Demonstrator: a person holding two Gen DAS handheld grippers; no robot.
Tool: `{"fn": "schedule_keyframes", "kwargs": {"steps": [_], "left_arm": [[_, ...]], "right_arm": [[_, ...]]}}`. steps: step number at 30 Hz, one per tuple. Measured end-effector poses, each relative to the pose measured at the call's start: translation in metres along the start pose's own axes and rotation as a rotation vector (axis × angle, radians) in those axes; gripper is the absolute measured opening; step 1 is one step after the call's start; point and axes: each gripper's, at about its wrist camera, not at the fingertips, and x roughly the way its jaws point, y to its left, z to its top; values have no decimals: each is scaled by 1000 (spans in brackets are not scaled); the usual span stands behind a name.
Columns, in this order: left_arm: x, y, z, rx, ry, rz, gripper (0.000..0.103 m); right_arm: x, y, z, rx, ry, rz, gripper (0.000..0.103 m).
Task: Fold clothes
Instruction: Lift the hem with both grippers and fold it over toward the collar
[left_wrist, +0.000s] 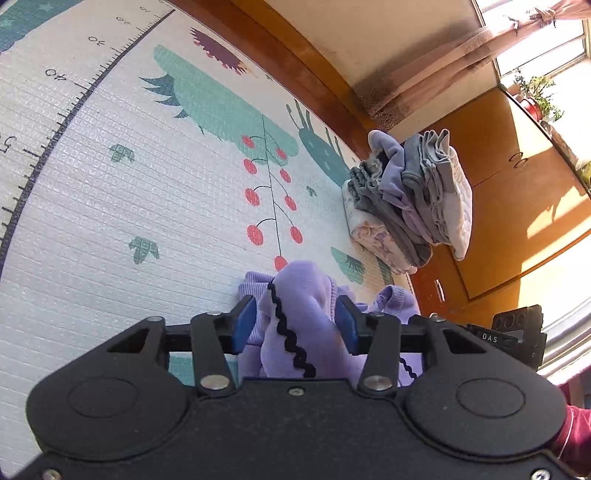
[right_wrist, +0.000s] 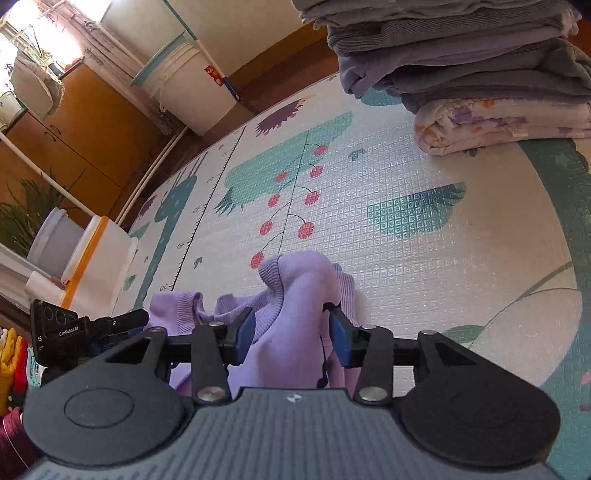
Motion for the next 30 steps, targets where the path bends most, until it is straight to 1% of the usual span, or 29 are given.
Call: {"fn": "schedule_keyframes", "kwargs": {"steps": [2, 4, 8, 10, 11, 12, 13, 14, 15, 16, 19, 20, 23, 25, 27, 29, 30], "left_arm": [[-13, 4, -11, -15, 6, -17, 55], [-13, 5, -25, -32, 26, -31, 56], [6, -5, -48, -30, 86, -56, 56], [13, -14, -58, -9, 104, -71, 55], [14, -19, -63, 14, 104, -60, 53], [16, -25, -68, 40, 103, -48, 39], [15, -30, -72, 63, 94, -36, 27], [12, -33, -76, 77, 82, -30, 24], [7, -37, -79, 99, 70, -29, 18], [2, -41, -83, 123, 59, -30, 16], [-21, -58, -97, 236, 34, -23, 13], [-29, -62, -101, 254, 28, -31, 13], [-52, -73, -109, 247, 12, -61, 12], [-69, -81, -111, 227, 15, -80, 11], [-84, -90, -108, 205, 7, -100, 11], [-91, -96, -100, 203, -14, -113, 11], [-88, -96, -94, 200, -19, -108, 11]], "right_arm": [[-10, 1, -15, -13, 2, 8, 58], [-11, 0, -26, -16, 16, 6, 59], [-3, 0, -37, -11, 42, 8, 58], [-4, 4, -44, -20, 43, 24, 54], [-6, 7, -48, -31, 42, 28, 53], [-7, 11, -52, -46, 44, 33, 45], [-9, 17, -57, -71, 50, 34, 35], [-10, 22, -63, -95, 59, 33, 31], [-12, 26, -70, -114, 65, 32, 23], [-17, 31, -78, -140, 65, 32, 19], [-39, 47, -94, -225, 55, 39, 15], [-49, 55, -100, -265, 46, 43, 15], [-77, 76, -106, -322, 26, 91, 15], [-95, 89, -107, -345, 18, 126, 15], [-108, 95, -99, -316, 16, 176, 14], [-109, 97, -86, -300, -7, 190, 14], [-102, 95, -78, -296, -14, 190, 14]]}}
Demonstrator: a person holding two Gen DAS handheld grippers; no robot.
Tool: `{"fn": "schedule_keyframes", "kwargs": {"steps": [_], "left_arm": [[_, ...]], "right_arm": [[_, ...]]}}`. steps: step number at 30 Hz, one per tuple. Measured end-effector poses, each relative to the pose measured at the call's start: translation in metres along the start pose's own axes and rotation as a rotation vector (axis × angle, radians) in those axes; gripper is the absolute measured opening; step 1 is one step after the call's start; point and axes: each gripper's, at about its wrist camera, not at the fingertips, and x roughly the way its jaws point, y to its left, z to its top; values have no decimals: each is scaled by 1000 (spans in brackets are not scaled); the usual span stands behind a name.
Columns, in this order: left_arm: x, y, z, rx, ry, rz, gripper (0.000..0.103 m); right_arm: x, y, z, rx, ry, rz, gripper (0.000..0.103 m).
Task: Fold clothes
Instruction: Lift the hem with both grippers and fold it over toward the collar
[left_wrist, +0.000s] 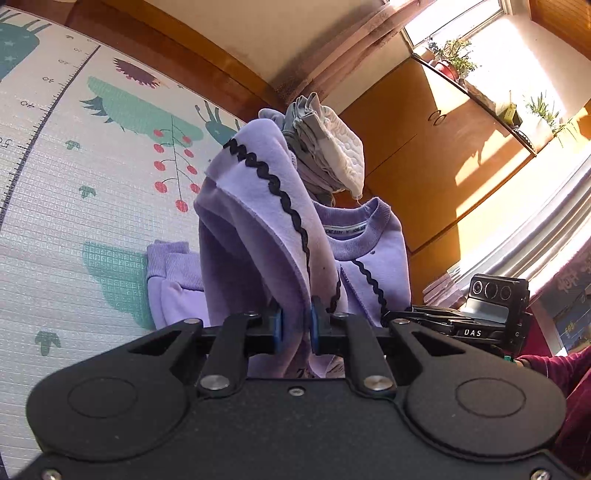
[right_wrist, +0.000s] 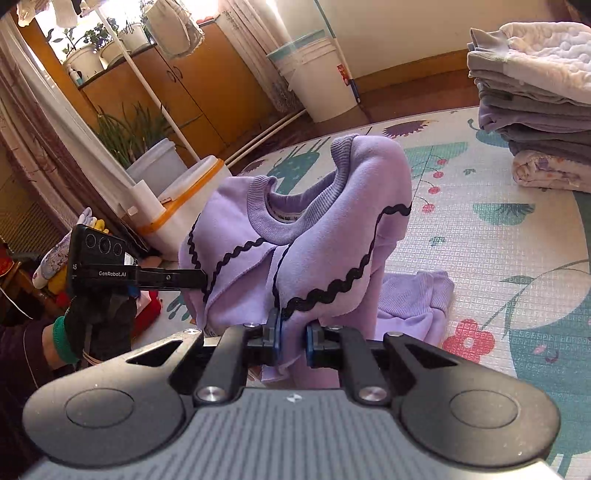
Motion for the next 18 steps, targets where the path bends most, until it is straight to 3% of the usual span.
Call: {"fn": "schedule_keyframes", "kwargs": {"steps": [2, 4, 6, 12, 14, 15, 16, 17, 18], "left_arm": [[23, 14, 10, 32, 25, 51, 11], [57, 47, 6, -15, 111, 139, 11], [78, 66, -2, -24, 167, 180, 11], [73, 72, -2, -82, 136, 77, 11], [70, 77, -3, -120, 118, 31, 11], [74, 79, -7, -116, 146, 66, 11], [79, 82, -12, -109, 177, 107, 13], [81, 86, -16, -122, 197, 135, 17], [76, 87, -18, -146, 183, 134, 20]], "right_arm": [[27, -27, 4, 44, 24, -19, 14], [59, -64, -4, 153, 77, -75, 14], [83, -86, -20, 193, 122, -111, 14], [63, -83, -24, 243, 60, -60, 14], [63, -89, -33, 290, 88, -70, 17], [65, -94, -39, 313, 115, -77, 23], [64, -97, -44, 336, 122, -88, 39], [61, -100, -46, 358, 114, -102, 49], [57, -102, -49, 381, 105, -116, 55]]}}
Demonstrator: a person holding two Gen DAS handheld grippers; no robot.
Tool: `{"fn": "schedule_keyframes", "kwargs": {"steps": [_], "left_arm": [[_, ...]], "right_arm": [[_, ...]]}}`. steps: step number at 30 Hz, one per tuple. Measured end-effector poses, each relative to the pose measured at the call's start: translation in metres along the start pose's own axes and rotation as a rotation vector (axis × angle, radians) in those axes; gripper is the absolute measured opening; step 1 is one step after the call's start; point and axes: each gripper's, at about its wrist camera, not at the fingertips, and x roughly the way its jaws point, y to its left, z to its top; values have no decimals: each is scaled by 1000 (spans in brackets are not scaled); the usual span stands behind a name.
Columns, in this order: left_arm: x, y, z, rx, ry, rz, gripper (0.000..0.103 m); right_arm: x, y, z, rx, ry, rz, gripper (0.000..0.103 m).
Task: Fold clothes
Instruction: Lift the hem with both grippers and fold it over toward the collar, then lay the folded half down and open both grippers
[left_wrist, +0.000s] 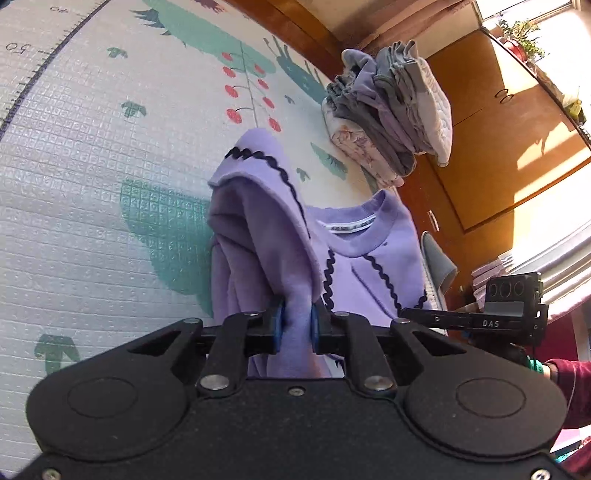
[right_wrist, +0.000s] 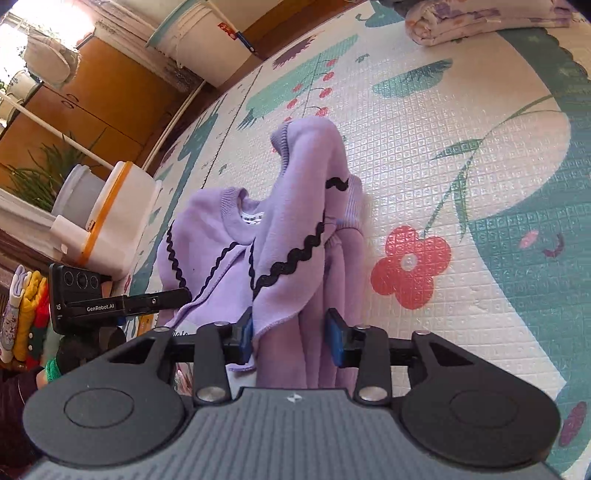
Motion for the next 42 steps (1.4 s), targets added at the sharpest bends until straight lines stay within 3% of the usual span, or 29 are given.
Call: {"fn": "schedule_keyframes", "kwargs": {"steps": [2, 6, 9, 11, 15, 17, 19, 20, 21, 23, 24, 25, 26, 27, 29, 30, 31, 32, 33, 34, 36, 38, 40, 42], "left_arm": [[-12, -3, -3, -16, -32, 6, 24], [-39, -35, -6, 146, -101, 71, 24], [-31, -43, 6, 173, -116, 78, 47], [-21, -43, 17, 202, -122, 126, 47], [-13, -28, 47, 167, -163, 181, 47], [-5, -22, 60, 149, -151, 161, 48], [7, -14, 71, 127, -108, 140, 47], [18, -8, 74, 112, -67, 142, 43], [25, -4, 74, 107, -34, 130, 25], [19, 1, 72, 75, -69, 10, 16], [10, 5, 70, 19, -107, -94, 15], [-4, 11, 62, -53, -181, -243, 14], [-11, 17, 53, -100, -235, -331, 14], [-9, 27, 44, -169, -248, -362, 15], [11, 53, 34, -318, -183, -266, 14], [18, 65, 30, -381, -161, -226, 15], [25, 77, 26, -443, -142, -190, 33], [25, 79, 27, -457, -139, -198, 32], [23, 73, 30, -434, -136, -180, 36], [18, 66, 32, -408, -137, -161, 47], [7, 54, 36, -351, -135, -118, 56], [-9, 42, 37, -270, -162, -44, 56], [-27, 22, 35, -121, -210, 78, 56], [-41, 0, 31, 16, -258, 124, 56]], "right_arm": [[-14, 4, -1, -20, -39, -13, 55], [-31, 12, 6, -52, -110, 1, 53], [-19, 19, 23, -116, -137, -33, 53], [-6, 20, 39, -137, -149, -78, 53], [8, 14, 63, -144, -181, -140, 49], [11, 14, 70, -179, -192, -146, 45], [18, 8, 73, -160, -174, -121, 34], [23, 1, 74, -123, -156, -98, 32], [26, -7, 74, -66, -141, -62, 29], [27, -29, 74, 89, -135, 57, 25], [26, -44, 72, 207, -132, 172, 25], [25, -57, 70, 306, -133, 282, 25], [25, -65, 67, 347, -142, 319, 25], [26, -71, 65, 371, -150, 324, 25], [38, -89, 56, 445, -126, 299, 25], [43, -92, 54, 450, -112, 277, 31], [48, -95, 51, 456, -99, 255, 29], [48, -94, 52, 445, -95, 235, 33], [46, -89, 54, 424, -93, 220, 40], [41, -85, 57, 399, -96, 205, 41], [29, -76, 63, 343, -112, 168, 41], [9, -63, 69, 263, -163, 86, 42], [-12, -35, 71, 54, -221, -25, 42], [-25, -3, 63, -162, -249, -82, 42]]}}
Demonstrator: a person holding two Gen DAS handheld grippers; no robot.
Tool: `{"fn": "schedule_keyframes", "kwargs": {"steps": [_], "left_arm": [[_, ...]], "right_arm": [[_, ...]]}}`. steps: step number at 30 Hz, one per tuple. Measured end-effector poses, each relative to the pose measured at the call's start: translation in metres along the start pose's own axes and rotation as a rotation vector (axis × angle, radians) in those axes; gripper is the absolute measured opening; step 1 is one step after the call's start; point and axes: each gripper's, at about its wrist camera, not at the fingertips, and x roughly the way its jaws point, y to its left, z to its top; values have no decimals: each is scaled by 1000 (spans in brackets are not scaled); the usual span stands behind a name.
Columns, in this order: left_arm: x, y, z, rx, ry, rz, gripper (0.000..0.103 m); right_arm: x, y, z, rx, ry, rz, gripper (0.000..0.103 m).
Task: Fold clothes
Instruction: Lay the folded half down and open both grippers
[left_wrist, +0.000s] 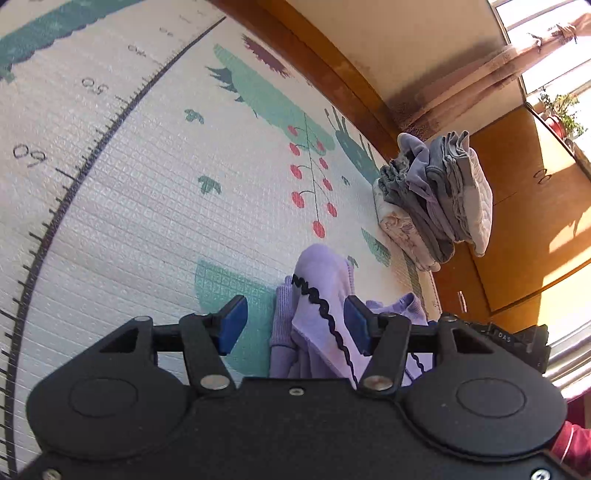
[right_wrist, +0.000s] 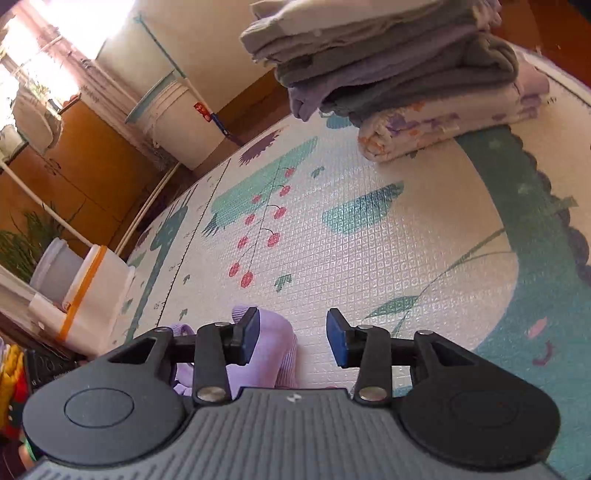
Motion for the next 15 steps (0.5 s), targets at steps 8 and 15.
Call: {"fn": "schedule_keyframes", "kwargs": {"steps": [8, 15], "left_arm": [[32, -57, -35, 454, 61, -30, 56], [43, -61, -57, 621, 76, 28, 56]], "right_arm": [[20, 58, -57, -403, 86, -10, 38], [15, 58, -68, -458, 83, -11, 39]]}}
